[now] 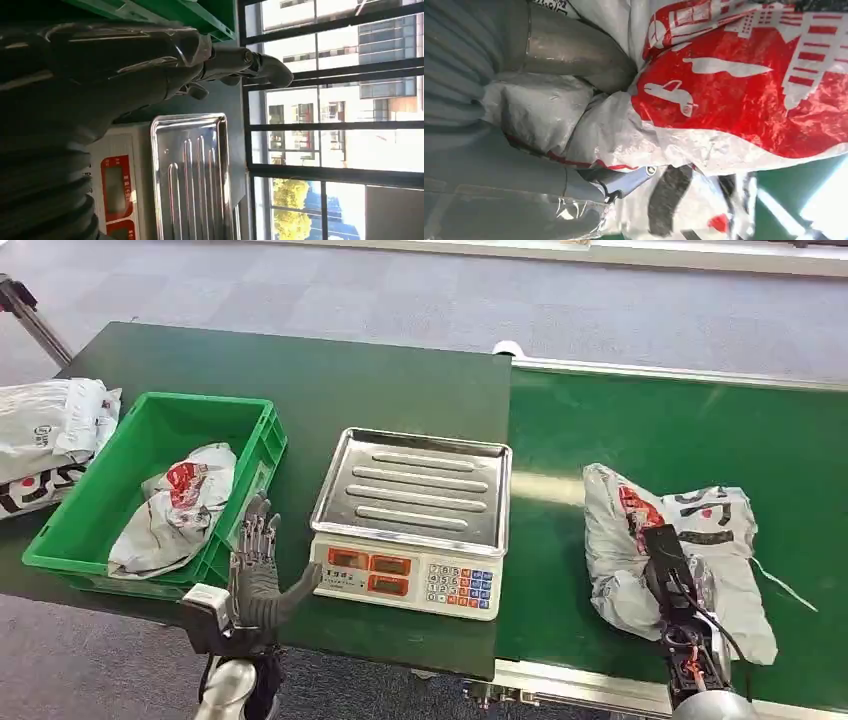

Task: Moved the parcel from conveyor to table for the left to box.

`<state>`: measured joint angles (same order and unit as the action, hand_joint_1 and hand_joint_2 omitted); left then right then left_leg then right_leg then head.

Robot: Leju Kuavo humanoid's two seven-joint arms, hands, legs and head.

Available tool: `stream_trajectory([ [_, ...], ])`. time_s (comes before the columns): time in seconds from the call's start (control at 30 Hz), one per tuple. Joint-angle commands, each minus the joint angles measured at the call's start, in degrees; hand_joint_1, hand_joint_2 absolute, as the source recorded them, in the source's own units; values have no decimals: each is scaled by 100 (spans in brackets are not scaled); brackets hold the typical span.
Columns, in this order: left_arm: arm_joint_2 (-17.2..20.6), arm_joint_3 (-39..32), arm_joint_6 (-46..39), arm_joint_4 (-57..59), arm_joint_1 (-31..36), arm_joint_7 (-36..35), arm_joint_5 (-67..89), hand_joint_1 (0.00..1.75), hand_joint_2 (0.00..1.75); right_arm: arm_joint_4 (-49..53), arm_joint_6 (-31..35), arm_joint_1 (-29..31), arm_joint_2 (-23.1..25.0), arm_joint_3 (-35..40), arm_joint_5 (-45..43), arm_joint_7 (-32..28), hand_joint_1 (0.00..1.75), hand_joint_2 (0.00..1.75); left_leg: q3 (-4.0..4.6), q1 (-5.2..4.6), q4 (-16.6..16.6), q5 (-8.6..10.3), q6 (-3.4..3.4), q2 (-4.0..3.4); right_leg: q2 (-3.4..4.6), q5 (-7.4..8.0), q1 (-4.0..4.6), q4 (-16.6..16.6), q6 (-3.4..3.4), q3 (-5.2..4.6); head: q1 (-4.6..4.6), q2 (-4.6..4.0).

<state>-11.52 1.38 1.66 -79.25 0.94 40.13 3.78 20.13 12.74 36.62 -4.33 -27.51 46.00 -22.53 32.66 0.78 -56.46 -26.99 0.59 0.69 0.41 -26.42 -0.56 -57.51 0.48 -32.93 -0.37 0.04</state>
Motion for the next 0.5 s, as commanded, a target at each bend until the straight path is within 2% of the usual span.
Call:
stream_trajectory([
  [0.03,-6,-142,181,-66,43,-13,-72,0,175,2158,196,-408,688,69,-1287,-1747,175,175,0,-4,1,-3,-2,-22,15,2,-2,-1,-1,-7,-2,0],
  [0.1,-25,-161,225,-48,120,-13,-84,0,175,3311,678,-940,645,1023,-2147,-1747,175,175,-1,-4,4,-3,-3,-23,12,1,-2,2,-4,-7,-2,0],
  [0.13,-30,-164,242,-37,141,-13,-86,0,175,3552,782,-1034,645,1191,-2263,-1747,175,175,3,-4,5,0,-2,-7,-3,-1,-3,2,-3,-6,-2,0],
  [0.17,-37,-151,179,-68,180,-13,-49,0,175,4299,1144,-1343,617,1631,-2545,-1747,175,175,6,-4,2,1,-1,5,-11,-3,-3,-1,-2,-7,-2,0],
  [0.27,-55,-163,189,-67,239,-13,-81,0,175,5413,1691,-1755,648,2292,-2419,-1747,175,175,7,-5,0,-3,-1,1,-10,-6,-4,-4,-4,-12,-2,0],
  [0.4,-56,-165,189,-68,242,-13,-83,0,175,5456,1723,-1770,651,2343,-2360,-1747,175,175,10,-4,1,-4,1,-22,14,0,-3,-5,-4,-24,-4,0],
  [0.5,-65,-197,223,-121,233,-13,-101,0,175,5961,1992,-1871,563,2925,-2127,-1747,175,175,6,-1,1,-5,1,-25,14,0,1,-2,-6,-22,-4,0],
])
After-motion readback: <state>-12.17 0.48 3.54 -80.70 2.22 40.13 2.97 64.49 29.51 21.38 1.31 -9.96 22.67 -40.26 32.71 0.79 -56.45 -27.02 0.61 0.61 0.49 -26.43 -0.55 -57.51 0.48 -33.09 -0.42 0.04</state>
